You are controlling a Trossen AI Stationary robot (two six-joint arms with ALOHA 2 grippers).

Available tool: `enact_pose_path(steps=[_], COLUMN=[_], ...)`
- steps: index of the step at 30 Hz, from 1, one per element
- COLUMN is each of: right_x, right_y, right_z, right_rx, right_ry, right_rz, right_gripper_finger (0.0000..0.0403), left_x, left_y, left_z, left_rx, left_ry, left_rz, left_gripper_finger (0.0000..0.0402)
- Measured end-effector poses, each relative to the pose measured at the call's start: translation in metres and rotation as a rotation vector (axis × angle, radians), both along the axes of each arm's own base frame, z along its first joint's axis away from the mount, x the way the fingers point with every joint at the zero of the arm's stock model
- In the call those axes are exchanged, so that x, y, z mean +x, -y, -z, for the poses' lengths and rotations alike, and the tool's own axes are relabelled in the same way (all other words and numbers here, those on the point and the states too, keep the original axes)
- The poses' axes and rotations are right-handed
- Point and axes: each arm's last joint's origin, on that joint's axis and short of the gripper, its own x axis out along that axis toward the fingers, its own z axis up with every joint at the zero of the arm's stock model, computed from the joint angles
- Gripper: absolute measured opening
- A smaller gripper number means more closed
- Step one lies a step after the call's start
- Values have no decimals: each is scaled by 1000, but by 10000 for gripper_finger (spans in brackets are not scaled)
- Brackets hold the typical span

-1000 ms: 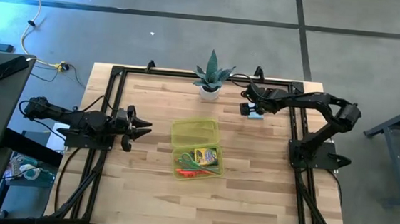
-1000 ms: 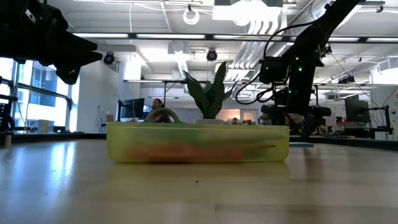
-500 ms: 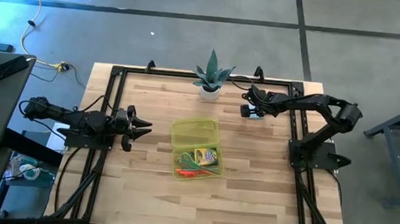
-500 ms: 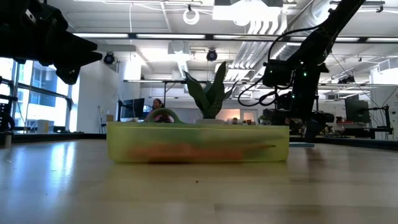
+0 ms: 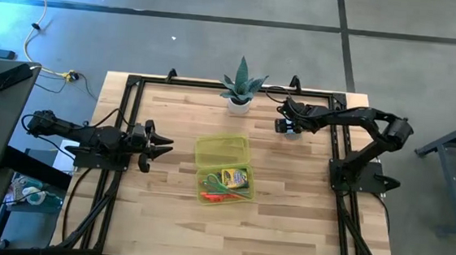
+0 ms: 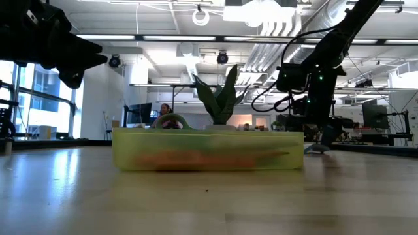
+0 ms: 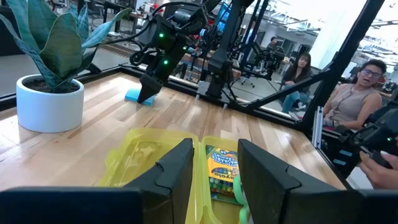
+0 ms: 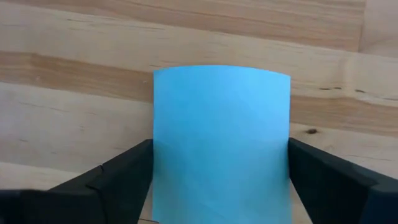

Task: Pack school essentials
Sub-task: Put the blue sticky notes into the yellow school supply box

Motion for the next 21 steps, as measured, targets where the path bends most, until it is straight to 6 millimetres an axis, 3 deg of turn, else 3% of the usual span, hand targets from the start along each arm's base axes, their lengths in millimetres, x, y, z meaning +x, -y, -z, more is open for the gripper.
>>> enact_pose_path(steps=[11, 21], right_x=[8, 32], right_y=[-15, -61], right_z=[-2, -13], right_rx=[-7, 5], right_ry=[-3, 88], right_rz=[-64, -295], right_gripper_finger=[318, 318], left_x=[0, 0], left_y=[0, 0], left_z=[0, 0], left_rx=[0, 0], left_ry=[0, 0], left_rz=[0, 0], left_gripper_finger=[115, 115])
